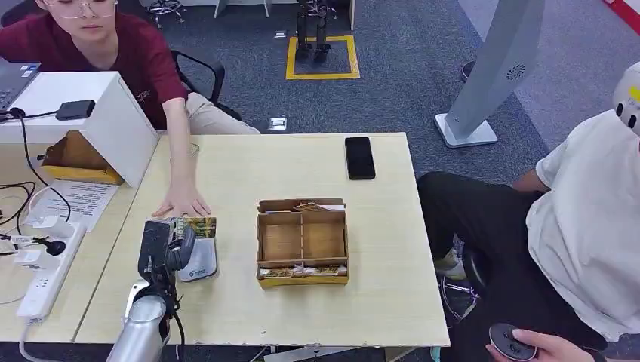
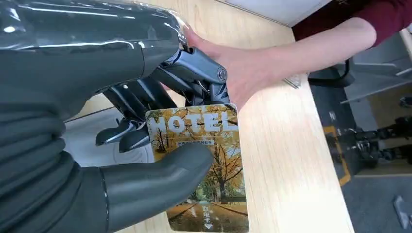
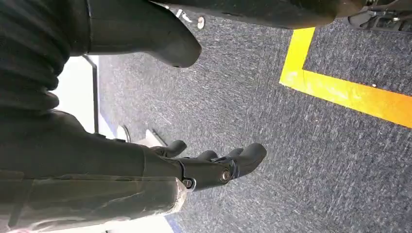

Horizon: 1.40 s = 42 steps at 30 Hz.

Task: Pass the card to the sensor for recognition and then transmit it.

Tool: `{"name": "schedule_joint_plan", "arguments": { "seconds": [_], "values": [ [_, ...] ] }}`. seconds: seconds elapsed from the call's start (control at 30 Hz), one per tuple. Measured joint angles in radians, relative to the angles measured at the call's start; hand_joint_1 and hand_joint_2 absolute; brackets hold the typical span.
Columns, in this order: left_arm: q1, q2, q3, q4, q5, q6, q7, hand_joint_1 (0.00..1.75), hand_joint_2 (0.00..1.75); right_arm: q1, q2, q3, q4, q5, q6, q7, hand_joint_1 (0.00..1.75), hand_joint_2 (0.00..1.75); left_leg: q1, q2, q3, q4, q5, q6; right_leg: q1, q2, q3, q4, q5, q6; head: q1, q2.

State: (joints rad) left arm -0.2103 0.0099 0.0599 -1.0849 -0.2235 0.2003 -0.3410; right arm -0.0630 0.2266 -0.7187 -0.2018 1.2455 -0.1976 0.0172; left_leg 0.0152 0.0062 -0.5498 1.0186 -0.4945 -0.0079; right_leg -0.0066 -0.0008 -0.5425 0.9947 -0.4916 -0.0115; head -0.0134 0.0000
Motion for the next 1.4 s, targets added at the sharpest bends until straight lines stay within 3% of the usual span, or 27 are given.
{"name": "schedule_joint_plan", "arguments": {
  "seconds": [0.13, 0.3, 0.8, 1.0, 1.4],
  "values": [
    [-0.002, 0.0, 0.0, 0.002, 0.0, 0.001, 0.0, 1.75, 1.75, 0.0, 0.0, 0.0, 0.0, 0.0, 0.0, 0.0, 0.0, 1.75, 0.0, 0.0, 0.0, 0.0, 0.0, 0.0, 0.0, 0.0, 0.0, 0.0, 0.0, 0.0, 0.0, 0.0],
    [-0.06, 0.01, 0.014, 0.152, -0.032, 0.041, -0.03, 1.75, 1.75, 0.0, 0.0, 0.0, 0.0, 0.021, 0.003, -0.001, 0.0, 1.75, 0.0, 0.0, 0.0, 0.0, 0.0, 0.0, 0.0, 0.0, 0.0, 0.0, 0.0, 0.0, 0.0, 0.0],
    [-0.076, 0.015, 0.035, 0.191, -0.042, 0.039, -0.036, 1.75, 1.75, 0.0, 0.001, 0.001, 0.0, 0.029, 0.002, -0.002, 0.0, 1.75, 0.0, 0.0, 0.001, 0.0, 0.001, 0.0, 0.0, 0.0, 0.001, 0.001, 0.0, 0.0, 0.0, 0.0],
    [-0.062, 0.025, 0.064, 0.181, -0.014, 0.004, -0.04, 1.75, 1.75, 0.0, 0.001, 0.001, 0.0, 0.031, 0.001, -0.002, 0.0, 1.75, 0.0, 0.0, 0.0, 0.0, 0.001, 0.0, 0.0, 0.0, 0.0, 0.001, 0.0, 0.0, 0.0, 0.0],
    [0.043, 0.041, 0.08, 0.011, 0.005, -0.063, -0.017, 1.75, 1.75, 0.0, 0.002, 0.001, 0.0, 0.031, -0.001, -0.003, 0.0, 1.75, 0.0, 0.0, -0.001, 0.0, 0.0, 0.0, 0.0, 0.0, -0.001, 0.0, 0.0, 0.0, 0.0, 0.0]
  ]
}}
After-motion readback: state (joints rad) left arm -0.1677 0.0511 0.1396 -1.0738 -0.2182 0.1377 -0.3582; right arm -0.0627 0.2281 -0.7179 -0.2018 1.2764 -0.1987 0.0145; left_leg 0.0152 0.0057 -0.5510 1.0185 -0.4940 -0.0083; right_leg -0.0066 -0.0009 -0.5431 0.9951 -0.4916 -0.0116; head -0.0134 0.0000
